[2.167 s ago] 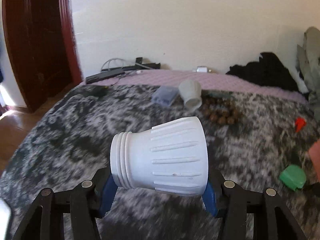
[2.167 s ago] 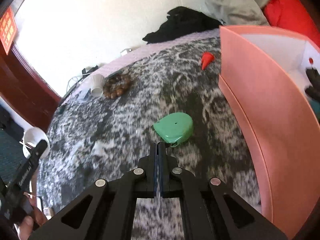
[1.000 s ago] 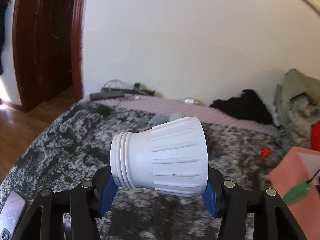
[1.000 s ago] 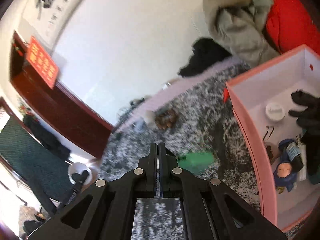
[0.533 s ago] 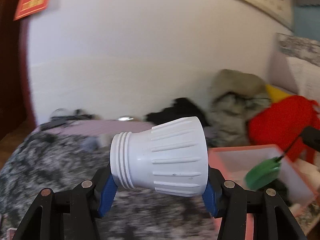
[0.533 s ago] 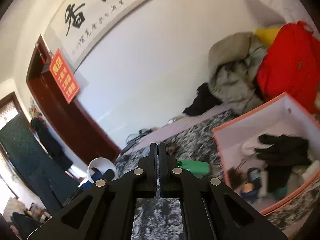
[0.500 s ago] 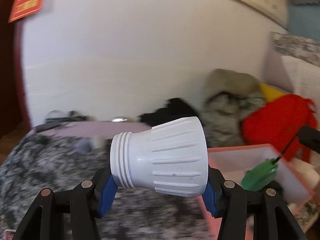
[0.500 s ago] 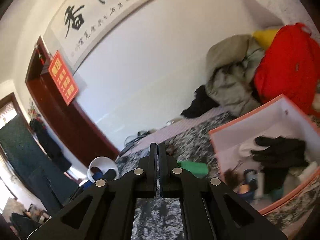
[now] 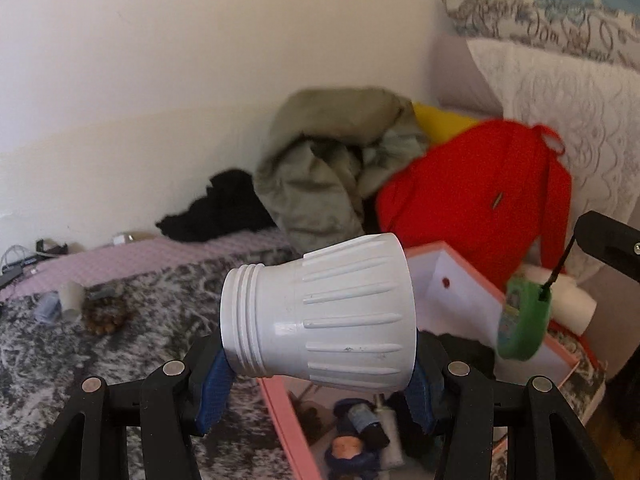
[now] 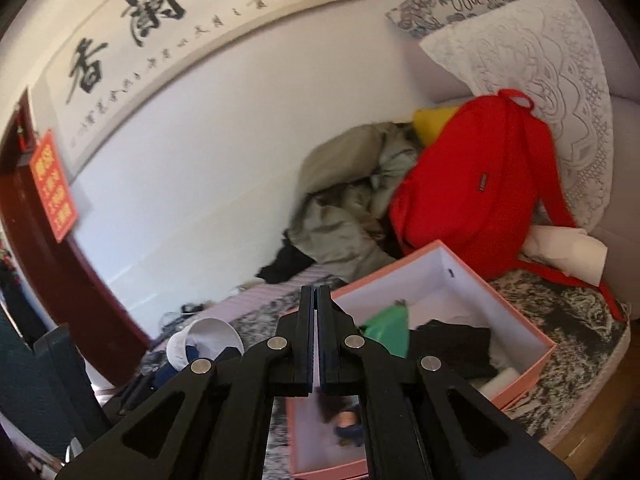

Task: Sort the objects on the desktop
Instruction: 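Open both tools to drop the bulb and tape measure into the box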

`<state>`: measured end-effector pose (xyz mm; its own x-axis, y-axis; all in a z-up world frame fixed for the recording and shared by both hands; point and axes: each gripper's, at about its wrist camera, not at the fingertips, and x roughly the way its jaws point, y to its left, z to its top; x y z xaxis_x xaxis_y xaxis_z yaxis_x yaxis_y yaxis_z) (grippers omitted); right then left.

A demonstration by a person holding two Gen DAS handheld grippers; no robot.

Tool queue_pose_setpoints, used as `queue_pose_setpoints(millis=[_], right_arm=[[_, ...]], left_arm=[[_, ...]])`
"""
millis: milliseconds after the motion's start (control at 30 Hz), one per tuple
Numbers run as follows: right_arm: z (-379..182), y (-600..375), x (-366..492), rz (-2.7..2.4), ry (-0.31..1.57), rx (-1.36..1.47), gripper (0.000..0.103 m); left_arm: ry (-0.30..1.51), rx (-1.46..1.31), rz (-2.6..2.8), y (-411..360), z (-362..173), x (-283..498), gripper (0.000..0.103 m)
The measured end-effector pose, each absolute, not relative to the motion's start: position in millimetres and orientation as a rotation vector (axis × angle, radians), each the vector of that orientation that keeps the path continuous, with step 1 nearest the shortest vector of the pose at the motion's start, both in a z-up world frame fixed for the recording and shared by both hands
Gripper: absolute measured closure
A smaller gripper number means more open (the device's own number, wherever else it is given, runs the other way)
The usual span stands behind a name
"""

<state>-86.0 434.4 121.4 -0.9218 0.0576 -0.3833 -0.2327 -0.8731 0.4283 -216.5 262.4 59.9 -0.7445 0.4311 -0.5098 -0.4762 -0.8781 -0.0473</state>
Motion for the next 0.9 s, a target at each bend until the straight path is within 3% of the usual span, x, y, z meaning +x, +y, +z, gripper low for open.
queue_pose_setpoints(millis=[367, 433, 467, 533, 567, 600, 900], right_arm=[[86, 452, -142, 2.759, 0.665, -0.705, 0.103], [80, 453, -150, 2.726, 0.646, -0.742, 0.102], [76, 454, -155, 2.702, 0.627, -0.768, 0.099], [66, 456, -166, 2.614, 0.547, -0.839, 0.081], [59, 457, -171, 2.556, 0.492, -0.879, 0.033], [55, 458, -173, 2.517, 0.465, -0.892, 0.002], [50, 447, -175, 2.511, 0.404, -0.878, 0.003]], left_arm=[[0.159, -1.113, 2.387, 312, 6, -276, 0.042], [0.151, -1.188, 2.356, 315, -2, -284, 0.038], [0.157, -1.21, 2.355, 316, -4, -286, 0.032], [0.175, -1.243, 2.363, 316, -7, -287, 0.025], [0.188, -1.253, 2.368, 316, -8, -288, 0.025], [0.198, -1.259, 2.374, 314, -8, -288, 0.024], [0.153, -1.294, 2.432, 282, -1, -291, 0.023]])
